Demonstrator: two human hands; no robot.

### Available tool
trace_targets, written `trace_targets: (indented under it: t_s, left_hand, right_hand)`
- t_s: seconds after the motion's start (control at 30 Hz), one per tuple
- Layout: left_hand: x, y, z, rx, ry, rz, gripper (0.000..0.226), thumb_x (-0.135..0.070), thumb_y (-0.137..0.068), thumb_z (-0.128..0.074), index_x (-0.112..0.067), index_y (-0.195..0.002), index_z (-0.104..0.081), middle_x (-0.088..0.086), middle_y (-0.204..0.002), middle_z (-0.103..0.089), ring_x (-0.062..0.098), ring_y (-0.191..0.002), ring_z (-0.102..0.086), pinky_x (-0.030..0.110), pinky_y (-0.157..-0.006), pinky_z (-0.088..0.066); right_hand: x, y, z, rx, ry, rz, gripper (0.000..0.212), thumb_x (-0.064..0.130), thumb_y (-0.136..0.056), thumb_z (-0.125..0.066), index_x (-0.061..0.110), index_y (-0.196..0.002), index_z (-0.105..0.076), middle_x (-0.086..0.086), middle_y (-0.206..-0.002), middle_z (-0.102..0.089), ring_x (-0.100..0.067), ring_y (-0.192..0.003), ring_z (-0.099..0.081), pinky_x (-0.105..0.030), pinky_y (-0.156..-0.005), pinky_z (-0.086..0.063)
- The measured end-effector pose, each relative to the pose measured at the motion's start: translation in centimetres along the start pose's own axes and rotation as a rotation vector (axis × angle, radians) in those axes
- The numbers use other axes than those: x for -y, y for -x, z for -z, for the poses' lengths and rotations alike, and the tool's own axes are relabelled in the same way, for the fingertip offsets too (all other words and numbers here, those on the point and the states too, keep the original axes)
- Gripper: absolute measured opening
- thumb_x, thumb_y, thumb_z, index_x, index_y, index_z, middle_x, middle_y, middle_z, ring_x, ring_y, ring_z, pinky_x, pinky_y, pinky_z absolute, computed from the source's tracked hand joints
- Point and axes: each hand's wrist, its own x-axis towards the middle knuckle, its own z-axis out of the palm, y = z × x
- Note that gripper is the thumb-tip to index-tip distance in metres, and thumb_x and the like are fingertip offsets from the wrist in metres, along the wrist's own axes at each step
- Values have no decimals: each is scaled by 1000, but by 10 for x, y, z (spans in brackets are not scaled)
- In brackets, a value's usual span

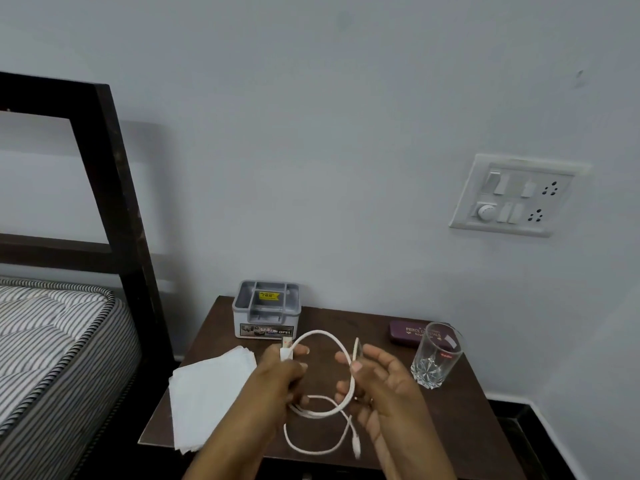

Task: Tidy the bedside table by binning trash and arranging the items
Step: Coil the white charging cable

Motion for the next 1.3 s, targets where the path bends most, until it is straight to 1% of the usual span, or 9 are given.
trace_targets:
  t_s: [0.2,0.33,0.4,0.47,0.57,0.67,0.8,1.07,1.3]
  left_hand:
    - [28,-13,-8,-241,-593,-435,15,-24,-96,-45,-20,-101,-59,0,-97,-63,10,-84,-60,17,-70,-43]
    - [25,-23,-6,-285,-598,-642,44,-9,-93,-51,-24,-134,-45,-7,-129,-46,-4,-114,-48,17,-99,-39]
    - [25,-25,-6,-212,-723,-698,57,-14,-94,-49,-33,-141,-23,-14,-151,-24,3,-142,-19,8,-108,-19]
    - [23,-23,-6,-169,-696,-660,52,-17,-95,-48,-38,-136,-22,-20,-149,-19,0,-142,-9,-1,-104,-12]
    - [25,-19,-7,-223,-552,-595,46,-14,-94,-51,-36,-134,-45,-6,-131,-57,0,-117,-53,1,-91,-37]
    - [22,-14,-13,-232,-292,-460,33,-13,-93,-52,-31,-121,-55,-1,-105,-69,-7,-83,-63,0,-67,-44]
    - [21,-15,-13,-24,86,-239,22,-7,-90,-55,-5,-109,-65,14,-94,-74,18,-87,-70,23,-73,-55]
    - [16,-14,-8,-148,-386,-871,46,-8,-85,-59,-37,-121,-60,-25,-139,-47,-5,-135,-33,4,-102,-30]
    - [20,-15,-5,-122,-463,-930,29,-29,-92,-45,-38,-116,-60,-21,-120,-59,-2,-118,-52,5,-90,-38]
  right_hand:
    - [2,5,-3,68,195,99,19,0,-77,-69,16,-86,-74,-6,-72,-73,-11,-52,-57,-22,-54,-47]
    - [6,7,-2,119,212,127,28,14,-62,-77,22,-88,-76,-3,-70,-70,-11,-52,-56,-25,-55,-46]
    - [8,8,0,147,211,132,30,16,-59,-73,23,-89,-76,-3,-67,-68,-12,-52,-55,-23,-54,-47]
    - [11,11,1,180,239,142,29,17,-60,-74,24,-88,-77,-3,-64,-66,-13,-53,-56,-25,-56,-48]
    - [13,15,-1,203,277,163,28,18,-62,-83,24,-89,-77,-3,-67,-68,-15,-55,-60,-33,-62,-50]
    - [12,17,-6,188,305,223,25,15,-64,-82,25,-87,-76,-5,-73,-71,-16,-55,-61,-29,-58,-51]
    - [13,18,-8,145,268,237,25,1,-69,-75,22,-82,-77,-7,-72,-71,-18,-52,-60,-32,-57,-54]
    - [15,20,-8,85,290,219,23,3,-70,-74,16,-89,-74,-5,-65,-68,-16,-52,-63,-41,-65,-45]
    - [27,25,-1,268,304,218,24,14,-60,-73,16,-84,-77,-7,-67,-69,-16,-54,-64,-14,-45,-43]
